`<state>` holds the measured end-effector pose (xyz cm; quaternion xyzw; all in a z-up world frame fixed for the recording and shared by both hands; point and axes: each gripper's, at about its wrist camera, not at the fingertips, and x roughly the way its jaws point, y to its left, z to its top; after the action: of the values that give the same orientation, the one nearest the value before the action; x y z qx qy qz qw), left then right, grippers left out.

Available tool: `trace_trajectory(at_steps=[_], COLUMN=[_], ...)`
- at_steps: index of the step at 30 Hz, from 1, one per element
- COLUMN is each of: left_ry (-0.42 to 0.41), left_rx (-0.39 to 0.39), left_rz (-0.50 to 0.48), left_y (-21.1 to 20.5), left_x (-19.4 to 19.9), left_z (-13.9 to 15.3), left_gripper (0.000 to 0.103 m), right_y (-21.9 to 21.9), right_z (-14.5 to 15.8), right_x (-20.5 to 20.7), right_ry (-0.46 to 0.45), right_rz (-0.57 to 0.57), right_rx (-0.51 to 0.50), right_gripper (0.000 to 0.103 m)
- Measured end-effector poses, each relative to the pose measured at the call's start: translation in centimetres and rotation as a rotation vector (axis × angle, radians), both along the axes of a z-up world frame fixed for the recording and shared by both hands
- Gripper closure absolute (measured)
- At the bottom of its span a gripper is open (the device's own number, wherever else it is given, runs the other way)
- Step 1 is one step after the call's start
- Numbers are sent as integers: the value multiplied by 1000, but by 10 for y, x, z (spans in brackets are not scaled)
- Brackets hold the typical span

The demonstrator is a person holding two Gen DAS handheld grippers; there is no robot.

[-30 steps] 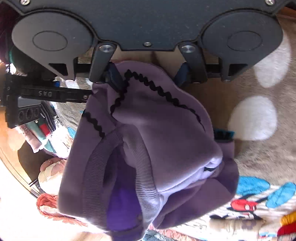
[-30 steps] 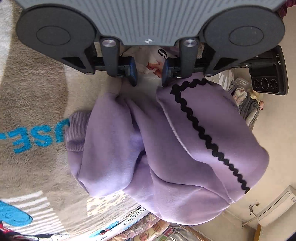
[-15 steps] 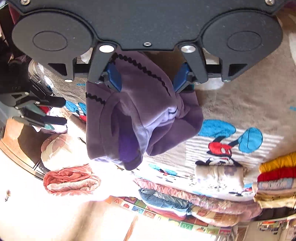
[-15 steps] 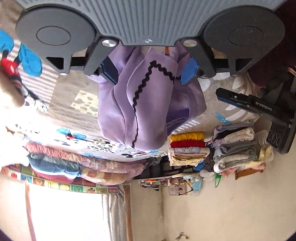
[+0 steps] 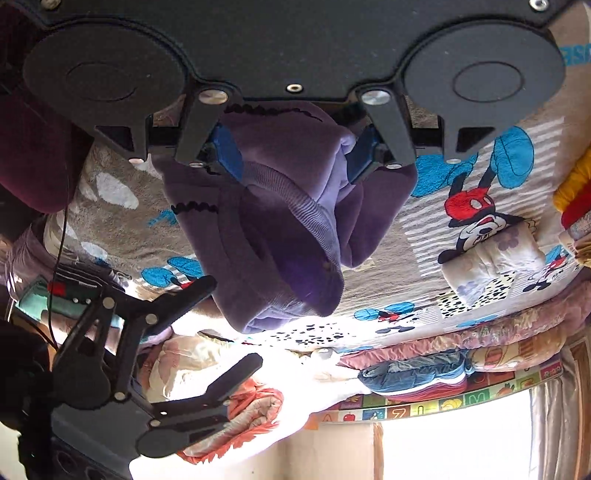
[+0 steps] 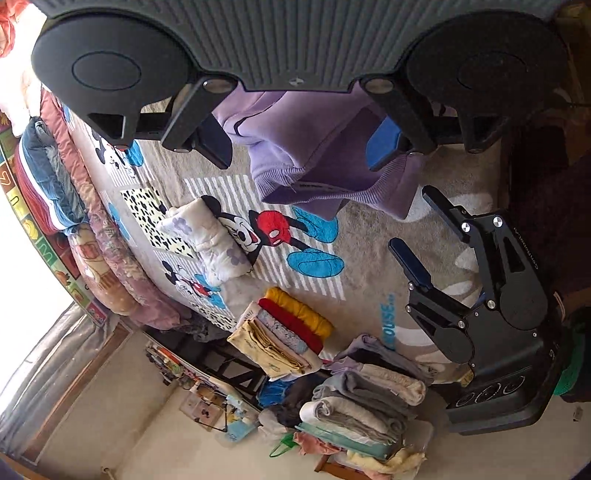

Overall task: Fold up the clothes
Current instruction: 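Lift the sweatshirt by its hem with both grippers, then raise and flip the held sweatshirt over with both grippers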

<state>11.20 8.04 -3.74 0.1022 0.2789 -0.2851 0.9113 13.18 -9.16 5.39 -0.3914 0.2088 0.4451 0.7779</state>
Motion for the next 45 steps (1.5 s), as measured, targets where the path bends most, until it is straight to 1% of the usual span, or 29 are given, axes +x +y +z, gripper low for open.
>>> trace_trajectory(at_steps=[2, 4, 6, 9, 10, 11, 13, 14, 15, 16, 17, 18, 19, 21, 23, 28, 34, 38, 41, 45], left_ry=[-4, -3, 1, 27, 34, 40, 39, 39, 39, 36, 35, 31, 26, 17, -19, -133, -268, -350, -416, -487], left_rx=[40, 64, 74, 77, 83, 89, 104, 111, 119, 130, 140, 147, 154, 168, 183, 206, 231, 249, 280, 329], left_rz=[-41, -59, -79, -98, -102, -107, -114, -118, -122, -123, -122, -117, -111, -100, -81, -42, -6, 2, 2, -2], left_y=[-4, -6, -5, -5, -7, -8, -12, -13, -15, -17, -18, -19, -20, -21, -23, -28, -33, -37, -41, -46], left_x=[4, 9, 15, 25, 28, 30, 30, 30, 30, 29, 28, 28, 27, 26, 23, 23, 29, 30, 30, 29], left_z=[-4, -7, -10, -17, -19, -22, -25, -27, -29, -30, -31, -30, -29, -26, -15, 32, 95, 135, 165, 193], left_gripper=[41, 41, 41, 41, 41, 41, 42, 45, 49, 53, 64, 69, 71, 87, 90, 91, 91, 92, 92, 92], right_y=[9, 16, 20, 22, 23, 22, 19, 16, 13, 8, 3, -3, -9, -20, -31, -57, -87, -102, -114, -129], right_z=[-2, -10, -16, -23, -26, -30, -38, -42, -46, -50, -53, -57, -59, -61, -58, -35, 10, 42, 66, 99], right_x=[7, 12, 20, 30, 33, 36, 39, 39, 40, 39, 38, 37, 36, 33, 29, 19, 15, 12, 10, 7], right_ry=[24, 23, 41, 90, 103, 113, 132, 142, 156, 164, 162, 161, 155, 145, 130, 73, -10, -58, -94, -143], right_rz=[31, 61, 79, 102, 106, 98, 87, 84, 76, 64, 52, 40, 22, -9, -38, -119, -203, -239, -266, -302], right_rx=[-50, -120, -182, -243, -261, -284, -317, -327, -327, -322, -314, -306, -291, -258, -213, -80, 64, 136, 190, 263], right_gripper=[27, 27, 27, 28, 32, 39, 48, 57, 64, 72, 75, 78, 80, 83, 87, 88, 88, 88, 89, 89])
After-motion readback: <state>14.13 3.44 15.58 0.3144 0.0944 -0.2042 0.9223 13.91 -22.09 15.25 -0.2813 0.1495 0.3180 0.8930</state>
